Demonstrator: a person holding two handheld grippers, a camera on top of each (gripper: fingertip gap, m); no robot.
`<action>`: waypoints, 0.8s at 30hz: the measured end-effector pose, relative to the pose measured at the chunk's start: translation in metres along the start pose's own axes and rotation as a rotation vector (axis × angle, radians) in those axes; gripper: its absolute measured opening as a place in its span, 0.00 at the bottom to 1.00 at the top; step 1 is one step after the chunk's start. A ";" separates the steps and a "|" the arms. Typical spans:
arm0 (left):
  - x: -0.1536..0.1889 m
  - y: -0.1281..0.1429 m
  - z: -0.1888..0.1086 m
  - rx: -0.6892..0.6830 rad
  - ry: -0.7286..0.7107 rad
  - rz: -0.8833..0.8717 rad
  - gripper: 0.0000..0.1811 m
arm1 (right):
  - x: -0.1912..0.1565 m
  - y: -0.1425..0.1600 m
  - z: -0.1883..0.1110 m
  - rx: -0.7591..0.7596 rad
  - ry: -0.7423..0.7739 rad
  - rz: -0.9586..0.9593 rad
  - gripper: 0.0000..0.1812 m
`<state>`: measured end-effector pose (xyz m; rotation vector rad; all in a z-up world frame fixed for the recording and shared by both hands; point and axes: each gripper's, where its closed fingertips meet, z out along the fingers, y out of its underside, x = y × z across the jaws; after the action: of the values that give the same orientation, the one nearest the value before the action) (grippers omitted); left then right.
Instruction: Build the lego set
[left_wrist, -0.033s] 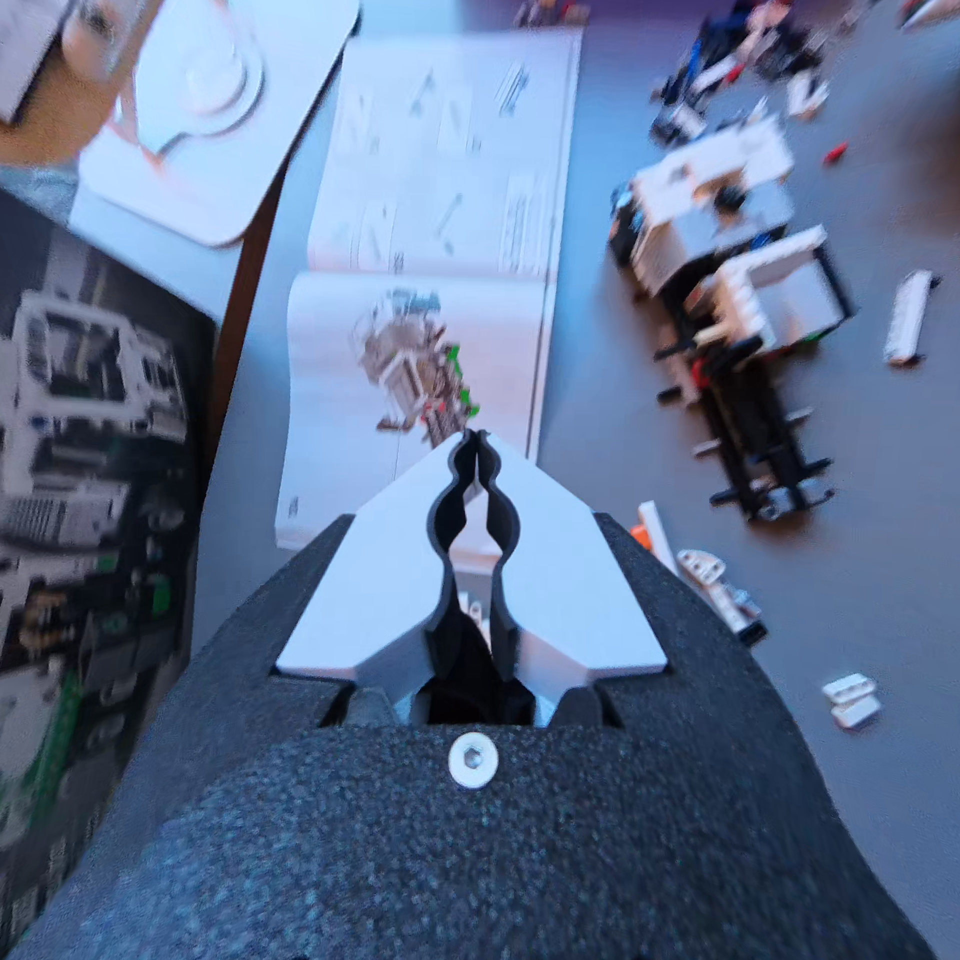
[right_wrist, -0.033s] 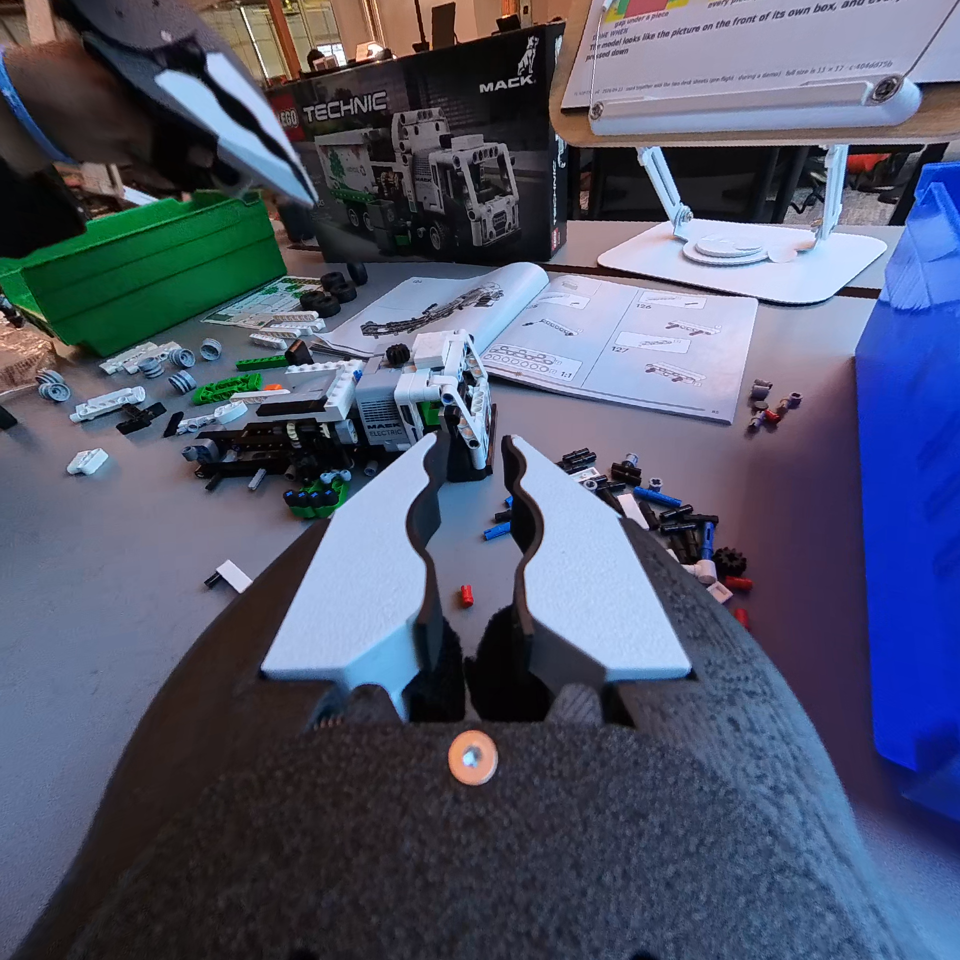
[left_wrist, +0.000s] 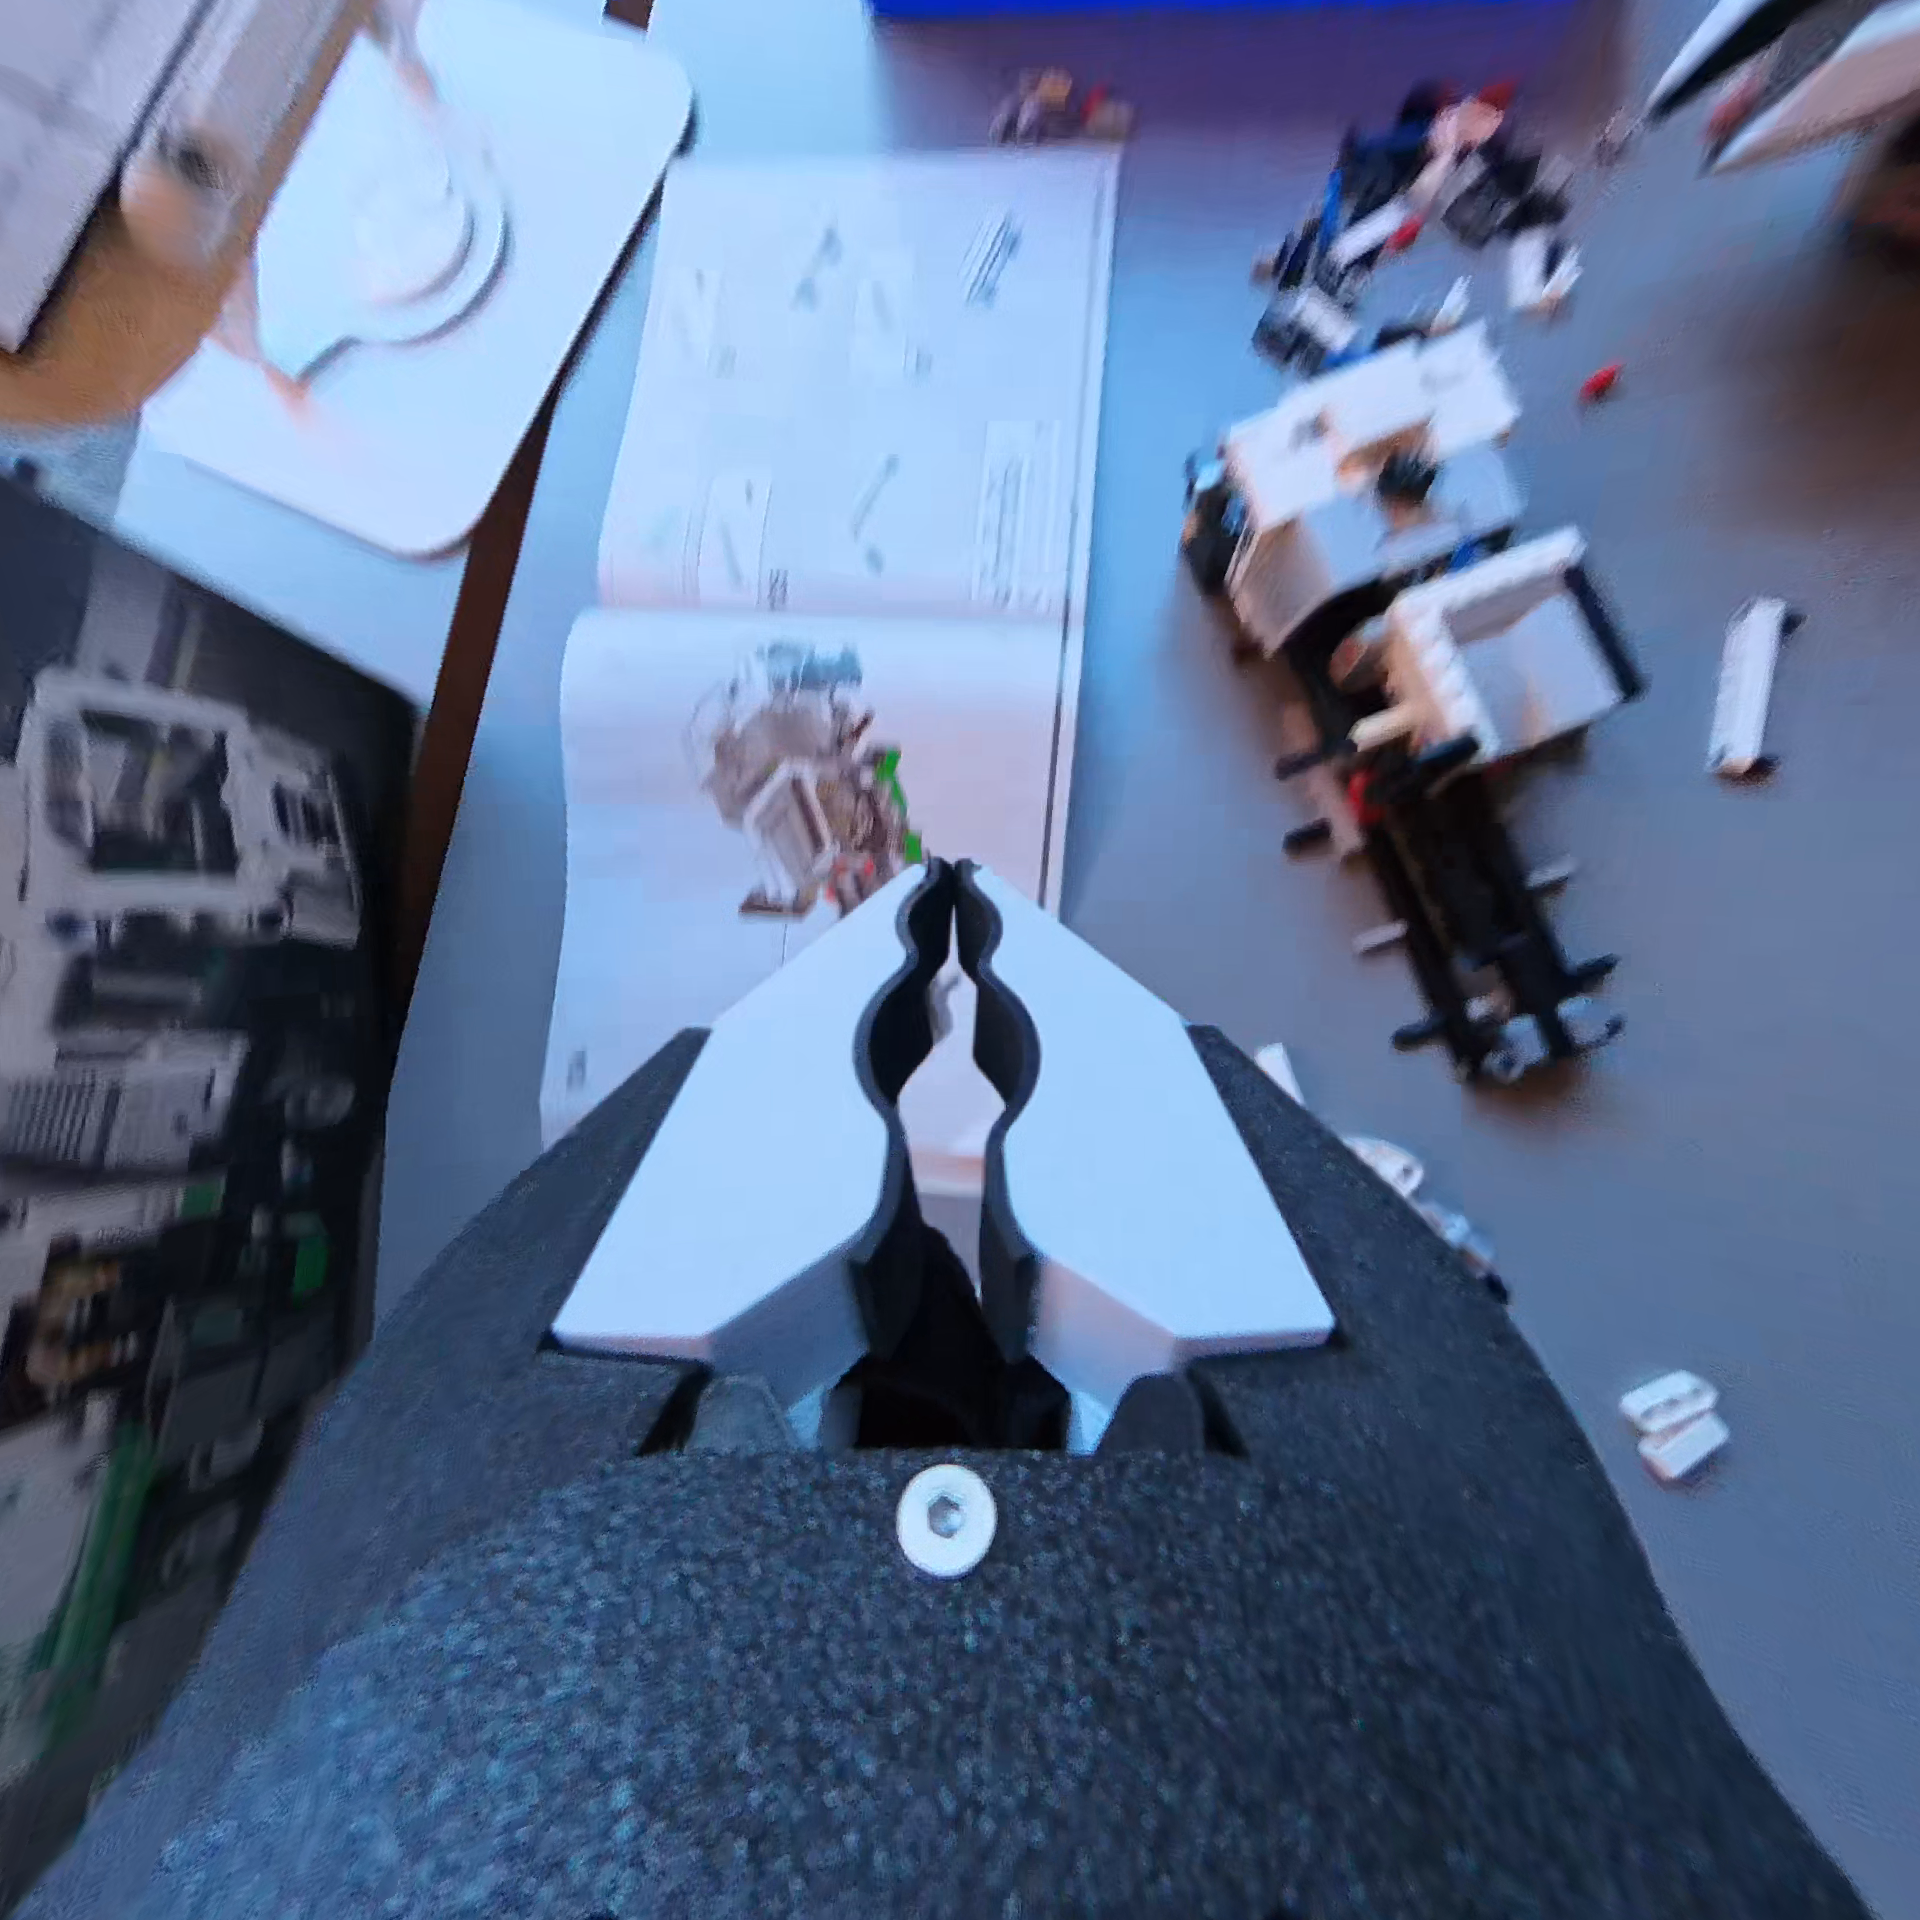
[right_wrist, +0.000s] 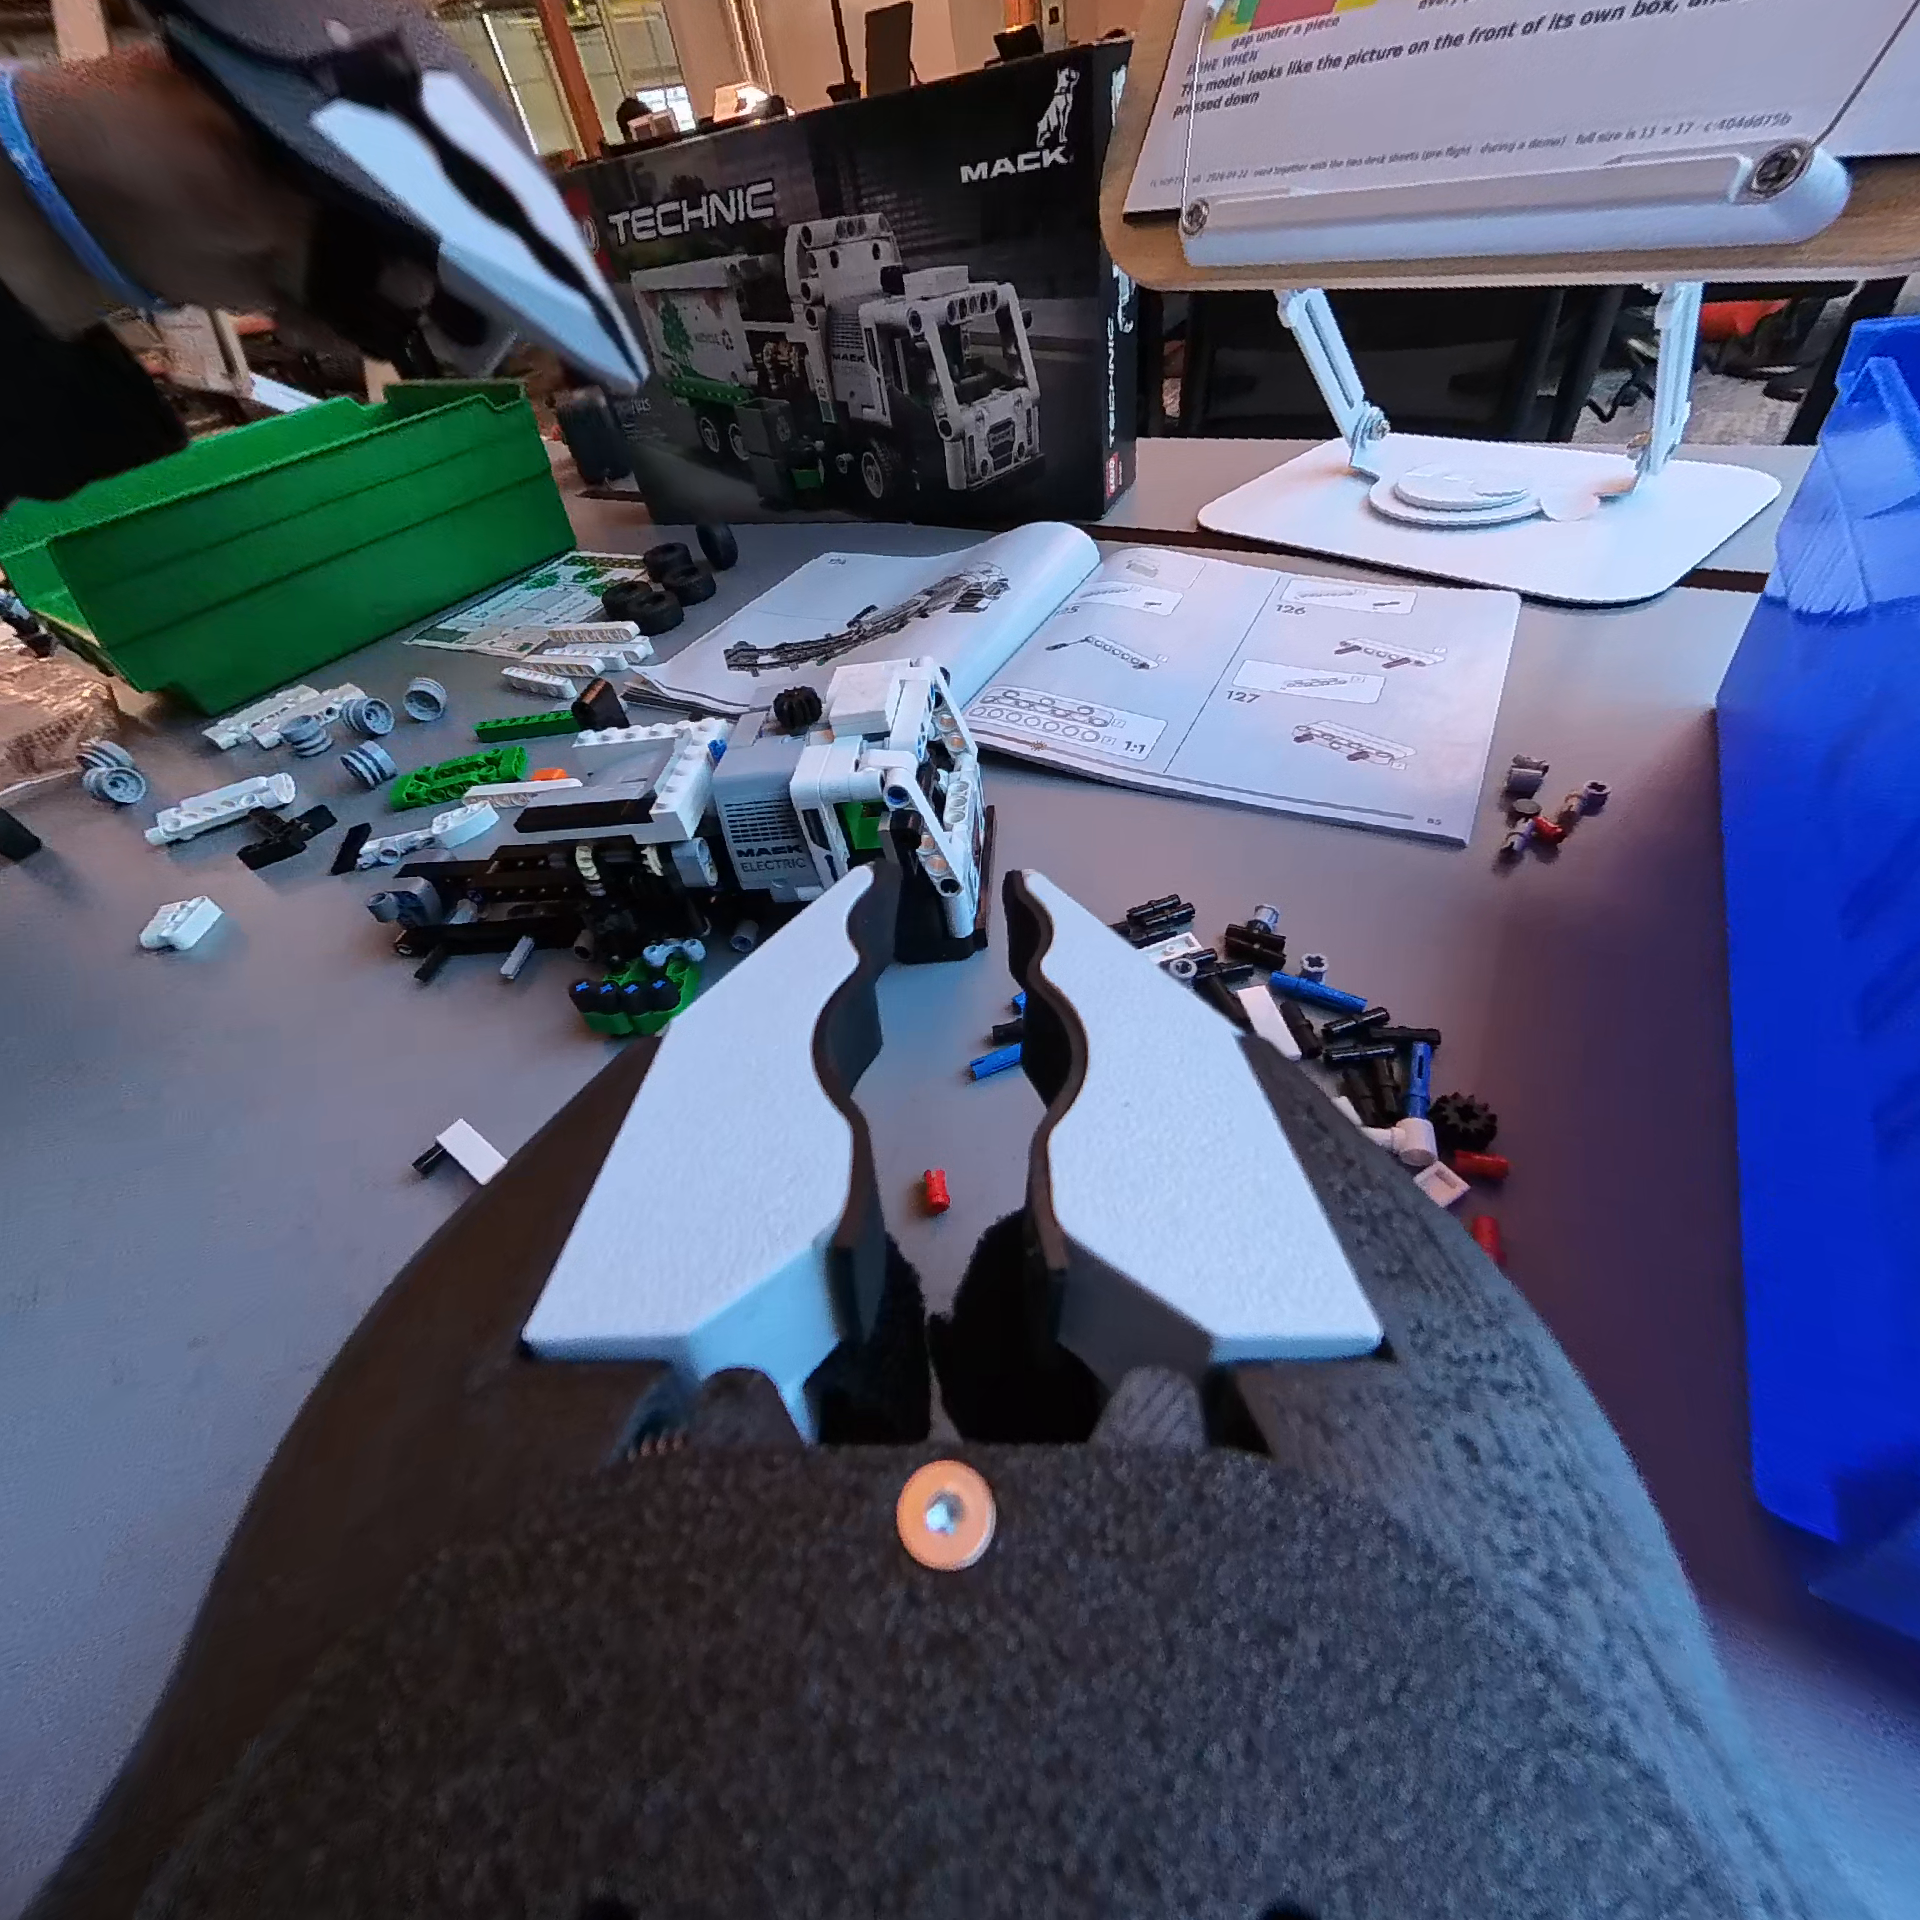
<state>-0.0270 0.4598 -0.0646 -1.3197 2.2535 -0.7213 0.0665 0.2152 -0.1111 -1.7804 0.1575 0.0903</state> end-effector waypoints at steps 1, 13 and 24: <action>0.001 -0.015 0.004 0.021 0.022 0.003 0.00 | 0.000 0.000 0.000 -0.002 -0.002 0.002 0.11; -0.010 -0.096 0.090 -0.075 0.229 0.002 0.00 | -0.001 0.001 0.001 -0.005 -0.011 0.006 0.11; -0.033 0.108 0.013 -0.511 -0.088 0.118 0.02 | -0.008 -0.004 -0.008 0.046 -0.044 0.038 0.11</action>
<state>-0.0757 0.5305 -0.1394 -1.3812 2.5110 -0.0360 0.0591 0.2089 -0.1047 -1.7290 0.1603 0.1517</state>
